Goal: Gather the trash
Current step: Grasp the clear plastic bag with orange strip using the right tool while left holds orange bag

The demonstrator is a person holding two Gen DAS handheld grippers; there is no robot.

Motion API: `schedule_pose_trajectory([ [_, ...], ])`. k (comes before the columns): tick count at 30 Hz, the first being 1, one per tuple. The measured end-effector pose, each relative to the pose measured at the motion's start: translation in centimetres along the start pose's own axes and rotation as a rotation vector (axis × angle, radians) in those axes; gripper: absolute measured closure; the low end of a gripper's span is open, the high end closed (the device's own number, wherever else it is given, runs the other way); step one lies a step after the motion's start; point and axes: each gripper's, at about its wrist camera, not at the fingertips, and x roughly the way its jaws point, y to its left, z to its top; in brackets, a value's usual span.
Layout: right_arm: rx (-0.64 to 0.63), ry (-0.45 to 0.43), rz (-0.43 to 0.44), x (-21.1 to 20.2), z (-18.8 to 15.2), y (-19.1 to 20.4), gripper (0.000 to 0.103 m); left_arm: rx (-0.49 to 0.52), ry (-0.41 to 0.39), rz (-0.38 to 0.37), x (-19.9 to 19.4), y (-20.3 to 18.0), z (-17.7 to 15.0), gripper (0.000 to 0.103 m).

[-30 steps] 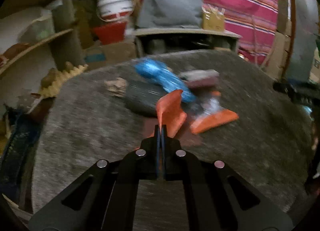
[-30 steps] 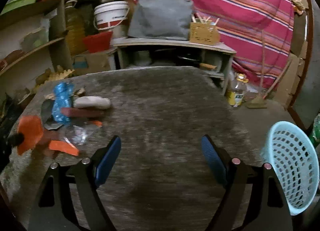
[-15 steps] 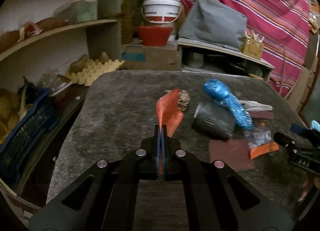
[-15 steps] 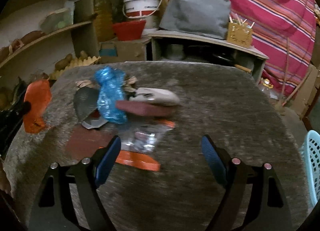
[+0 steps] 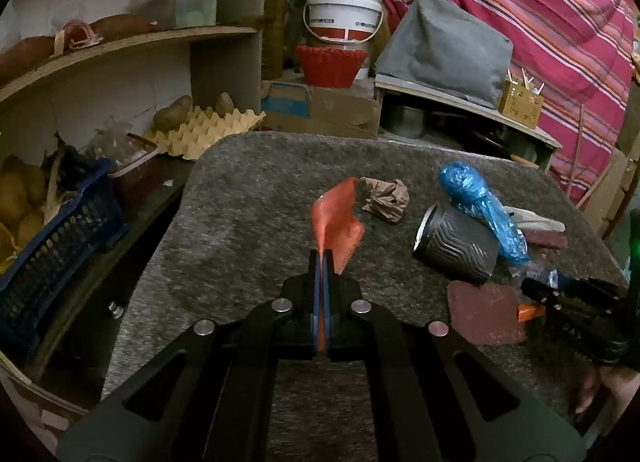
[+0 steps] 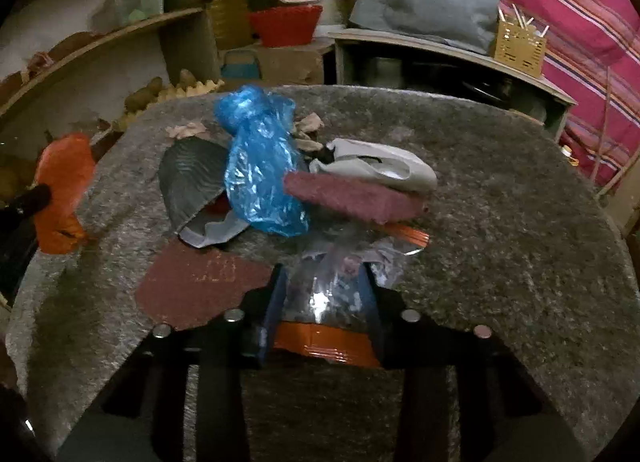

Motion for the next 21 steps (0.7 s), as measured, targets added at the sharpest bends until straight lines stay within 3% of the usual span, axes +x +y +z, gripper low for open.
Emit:
schedule_pose_trajectory([
  [4,0.004,-0.032,0.019,-1.3,0.1,-1.0,0.079,0.011,-0.014,0.0,-0.5,-0.8,0.1,0.103],
  [11,-0.009,-0.012,0.032,-3.9,-0.7,-5.0,0.079,0.039,-0.045,-0.019,-1.7,-3.9,0.7,0.103],
  [21,0.001,-0.032,-0.037,-7.8,-3.0,-12.4,0.079,0.098,-0.062,-0.084,-2.4,-11.0,0.6,0.103],
])
